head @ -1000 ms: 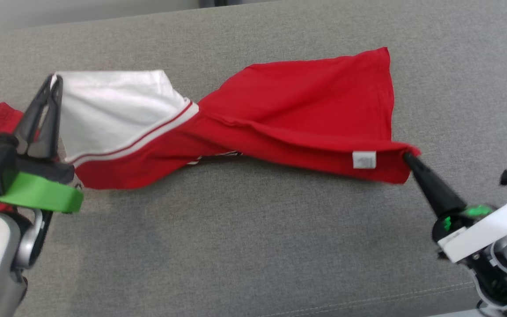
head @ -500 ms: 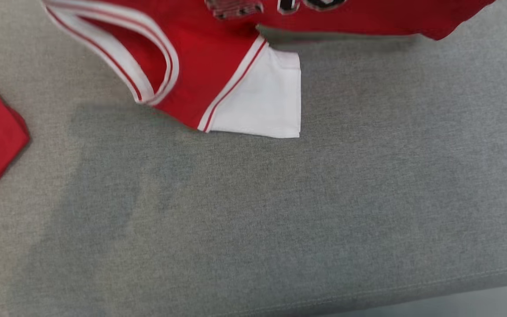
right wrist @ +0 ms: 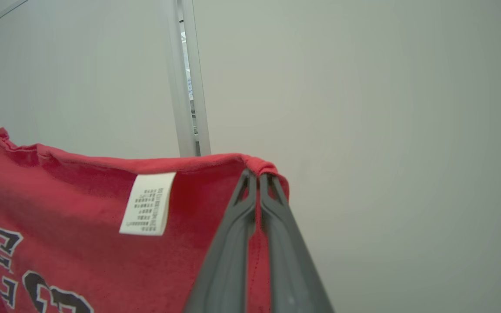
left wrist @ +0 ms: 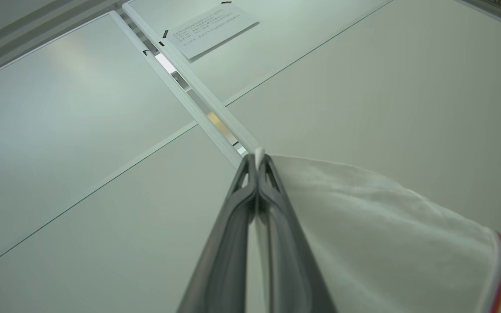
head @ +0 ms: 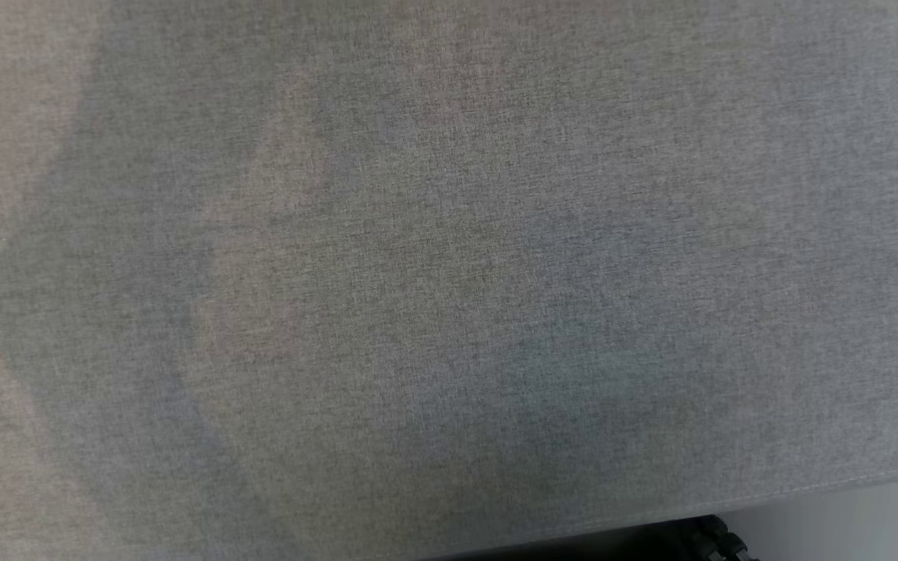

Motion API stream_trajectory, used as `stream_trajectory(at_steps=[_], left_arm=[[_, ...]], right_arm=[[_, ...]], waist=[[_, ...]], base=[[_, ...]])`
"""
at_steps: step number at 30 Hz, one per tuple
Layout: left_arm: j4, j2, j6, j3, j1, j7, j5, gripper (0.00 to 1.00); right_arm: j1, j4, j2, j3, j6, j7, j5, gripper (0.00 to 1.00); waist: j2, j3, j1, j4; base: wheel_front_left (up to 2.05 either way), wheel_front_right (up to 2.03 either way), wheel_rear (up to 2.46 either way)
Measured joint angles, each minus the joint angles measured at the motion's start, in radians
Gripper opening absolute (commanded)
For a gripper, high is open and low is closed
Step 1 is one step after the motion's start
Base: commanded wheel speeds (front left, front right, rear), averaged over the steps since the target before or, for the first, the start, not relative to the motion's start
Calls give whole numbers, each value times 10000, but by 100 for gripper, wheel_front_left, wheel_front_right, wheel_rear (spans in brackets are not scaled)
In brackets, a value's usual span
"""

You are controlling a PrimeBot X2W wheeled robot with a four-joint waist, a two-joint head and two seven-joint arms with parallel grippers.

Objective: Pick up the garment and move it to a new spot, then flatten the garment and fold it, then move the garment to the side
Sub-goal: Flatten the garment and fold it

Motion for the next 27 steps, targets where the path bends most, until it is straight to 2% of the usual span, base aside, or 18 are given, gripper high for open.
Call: stream_trajectory(at_steps=[2, 5, 9, 12, 15, 19, 24, 27], left_arm=[[-686, -38, 0, 48, 91, -21, -56, 0], [-1636, 182, -6, 251, 1260, -17, -314, 0], [-3083, 449, 73, 727, 3516, -13, -779, 0], [-4054, 491, 176, 1135, 5630, -17, -1172, 0], [-4943, 439, -104, 1193, 8169, -13, -1666, 0], [-5532, 303, -268, 1313, 11318, -12, -2203, 0], [-5766, 142, -443, 1361, 15012, -12, -2786, 0], [-5651, -6, -531, 1379, 16632, -12, -3195, 0]], right_arm=[[-39, -25, -33, -13, 0, -40, -82, 0], [165, -332, -109, -443, 0, -59, -357, 0], [1340, -986, -301, -811, 0, -61, -512, 0], [2547, -1616, -686, -920, 0, -63, -529, 0], [4281, -2257, -1016, -1045, 0, -61, -408, 0], [6633, -2857, -1287, -1429, 0, -63, -92, 0], [9728, -3200, -1252, -1808, 0, -63, 50, 0], [11102, -3243, -1032, -1988, 0, -65, 58, 0]], waist=[[0, 298, -1, 10], [0, 694, 0, 81], [0, 939, 0, 372], [0, 916, 0, 593], [0, 646, -1, 755], [0, 90, -2, 948], [0, -993, -3, 1146], [0, -1683, -3, 1151]], base=[[0, 0, 0], [0, 0, 0], [0, 0, 0], [0, 0, 0], [0, 0, 0], [0, 0, 0], [0, 0, 0], [0, 0, 0]])
